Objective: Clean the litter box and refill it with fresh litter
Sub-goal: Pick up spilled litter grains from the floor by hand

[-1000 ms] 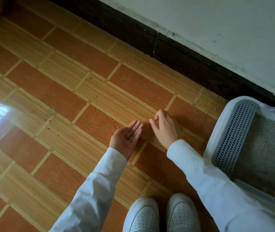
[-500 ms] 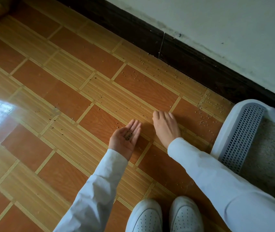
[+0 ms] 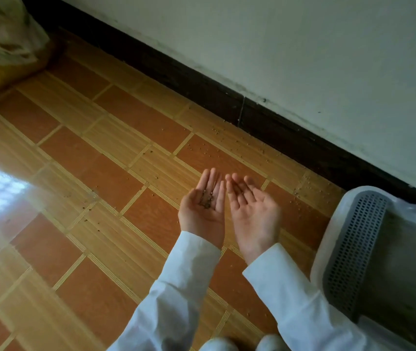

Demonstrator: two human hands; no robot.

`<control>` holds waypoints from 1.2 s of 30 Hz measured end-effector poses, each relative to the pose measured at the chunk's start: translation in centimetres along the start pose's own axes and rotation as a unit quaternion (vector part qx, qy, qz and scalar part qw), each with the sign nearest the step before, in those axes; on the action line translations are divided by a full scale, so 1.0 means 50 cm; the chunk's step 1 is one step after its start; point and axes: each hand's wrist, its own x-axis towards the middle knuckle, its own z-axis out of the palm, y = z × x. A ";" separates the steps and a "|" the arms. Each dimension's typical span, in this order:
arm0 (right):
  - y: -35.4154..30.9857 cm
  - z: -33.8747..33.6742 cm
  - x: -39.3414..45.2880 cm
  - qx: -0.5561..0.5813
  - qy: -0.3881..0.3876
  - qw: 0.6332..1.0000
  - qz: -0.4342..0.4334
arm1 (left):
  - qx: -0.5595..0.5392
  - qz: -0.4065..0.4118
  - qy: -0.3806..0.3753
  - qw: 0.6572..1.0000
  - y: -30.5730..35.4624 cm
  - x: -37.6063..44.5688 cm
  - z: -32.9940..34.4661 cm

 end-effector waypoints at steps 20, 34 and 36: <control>-0.042 0.086 0.040 0.020 -0.044 0.999 0.000 | -0.054 0.023 -0.056 0.997 -0.004 0.005 0.133; -0.157 0.509 -0.189 -0.018 -0.028 0.999 0.035 | -0.099 0.072 -0.061 0.991 0.150 -0.267 0.498; -0.184 0.626 -0.296 -0.042 -0.031 0.997 0.048 | -0.116 0.091 -0.053 0.988 0.179 -0.356 0.564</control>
